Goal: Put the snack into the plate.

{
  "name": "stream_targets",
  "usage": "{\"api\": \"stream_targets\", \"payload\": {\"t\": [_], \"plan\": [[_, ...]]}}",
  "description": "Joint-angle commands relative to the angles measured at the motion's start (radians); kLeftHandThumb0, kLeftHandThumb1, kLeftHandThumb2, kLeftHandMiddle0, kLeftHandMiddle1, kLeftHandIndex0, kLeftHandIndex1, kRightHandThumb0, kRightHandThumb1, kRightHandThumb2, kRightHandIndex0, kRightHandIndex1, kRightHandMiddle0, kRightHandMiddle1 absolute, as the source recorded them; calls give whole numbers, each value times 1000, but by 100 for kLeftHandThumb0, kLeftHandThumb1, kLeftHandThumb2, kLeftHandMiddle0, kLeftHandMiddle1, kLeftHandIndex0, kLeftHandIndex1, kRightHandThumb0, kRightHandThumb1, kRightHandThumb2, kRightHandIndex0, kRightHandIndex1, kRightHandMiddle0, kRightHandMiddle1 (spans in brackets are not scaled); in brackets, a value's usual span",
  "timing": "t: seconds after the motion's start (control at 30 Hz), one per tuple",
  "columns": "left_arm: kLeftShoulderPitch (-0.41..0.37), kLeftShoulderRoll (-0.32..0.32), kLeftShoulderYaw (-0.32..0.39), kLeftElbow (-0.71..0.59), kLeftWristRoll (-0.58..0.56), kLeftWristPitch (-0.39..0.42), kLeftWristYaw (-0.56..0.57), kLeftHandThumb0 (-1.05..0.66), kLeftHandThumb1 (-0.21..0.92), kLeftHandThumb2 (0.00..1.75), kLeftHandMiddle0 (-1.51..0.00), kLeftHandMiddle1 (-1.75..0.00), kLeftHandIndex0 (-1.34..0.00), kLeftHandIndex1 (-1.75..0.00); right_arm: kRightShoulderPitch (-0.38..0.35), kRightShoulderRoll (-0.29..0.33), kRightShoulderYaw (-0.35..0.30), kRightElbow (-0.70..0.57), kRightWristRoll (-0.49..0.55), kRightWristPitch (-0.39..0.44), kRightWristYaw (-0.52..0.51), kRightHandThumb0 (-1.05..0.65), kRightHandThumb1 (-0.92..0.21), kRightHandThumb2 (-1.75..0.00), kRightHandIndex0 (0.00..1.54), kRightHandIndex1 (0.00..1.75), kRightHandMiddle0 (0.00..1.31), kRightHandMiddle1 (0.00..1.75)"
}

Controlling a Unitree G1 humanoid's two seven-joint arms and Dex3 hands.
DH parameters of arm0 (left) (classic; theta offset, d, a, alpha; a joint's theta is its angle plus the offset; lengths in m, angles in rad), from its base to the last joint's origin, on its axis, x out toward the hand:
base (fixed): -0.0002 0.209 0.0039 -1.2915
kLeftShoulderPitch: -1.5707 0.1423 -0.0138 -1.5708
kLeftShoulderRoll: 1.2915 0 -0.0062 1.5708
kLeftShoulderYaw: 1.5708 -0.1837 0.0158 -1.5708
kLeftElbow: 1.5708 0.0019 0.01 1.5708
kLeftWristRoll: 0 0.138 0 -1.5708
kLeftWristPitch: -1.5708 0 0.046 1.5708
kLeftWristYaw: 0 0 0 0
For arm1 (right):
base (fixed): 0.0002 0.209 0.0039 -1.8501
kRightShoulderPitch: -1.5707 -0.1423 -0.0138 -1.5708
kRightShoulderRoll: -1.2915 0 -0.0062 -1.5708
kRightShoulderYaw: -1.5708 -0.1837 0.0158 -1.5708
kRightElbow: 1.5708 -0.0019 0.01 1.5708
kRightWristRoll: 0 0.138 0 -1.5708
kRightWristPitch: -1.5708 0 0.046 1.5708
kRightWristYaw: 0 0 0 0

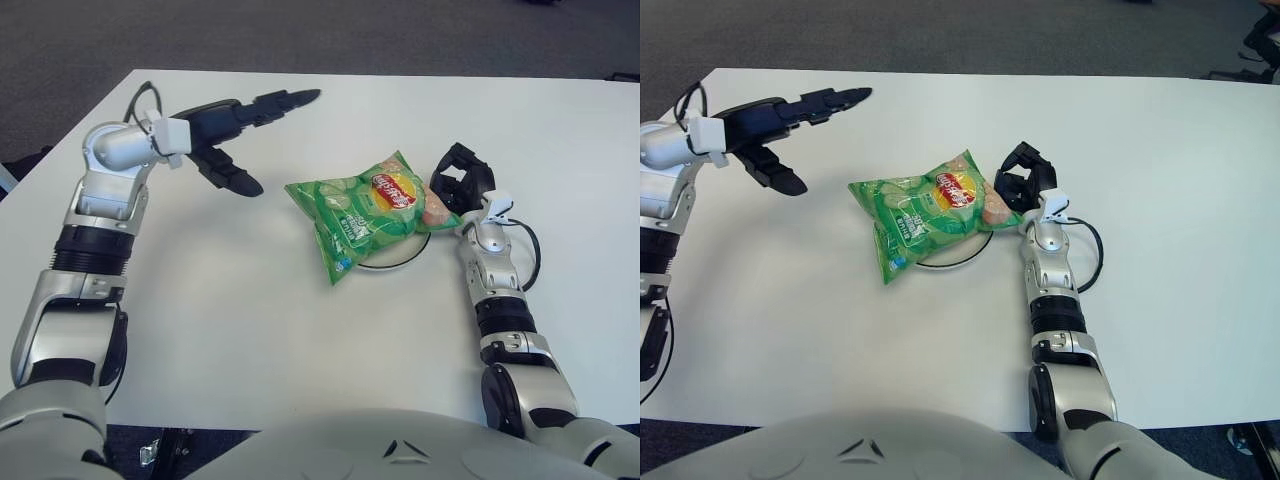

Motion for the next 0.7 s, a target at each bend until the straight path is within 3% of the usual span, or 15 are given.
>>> {"api": "stream_targets", "payload": {"t": [0.0, 0.2, 0.33, 0.43, 0.67], "plan": [[34, -47, 18, 31, 43, -55, 77, -100, 91, 35, -12, -6, 0, -52, 87, 20, -5, 46, 9, -5, 1, -53, -19, -146, 133, 175, 72, 175], [58, -107, 49, 76, -16, -22, 112, -98, 91, 36, -18, -11, 0, -70, 92, 20, -4, 39, 9, 0, 3, -53, -20, -146, 133, 175, 71, 175], [59, -162, 99, 138, -96, 42, 134, -91, 89, 38, -24, -18, 0, -76, 93, 20, -3, 35, 9, 5, 5, -53, -20, -146, 133, 175, 71, 175], [66, -208, 136, 186, -144, 57, 149, -76, 76, 60, -25, -58, 0, -89, 92, 19, -2, 34, 8, 8, 5, -53, -20, -146, 132, 175, 71, 175], [139, -301, 189, 159, -161, 87, 275, -55, 59, 93, -25, -112, 0, -130, 91, 18, -3, 37, 10, 10, 11, -53, -20, -146, 132, 175, 71, 175]]}}
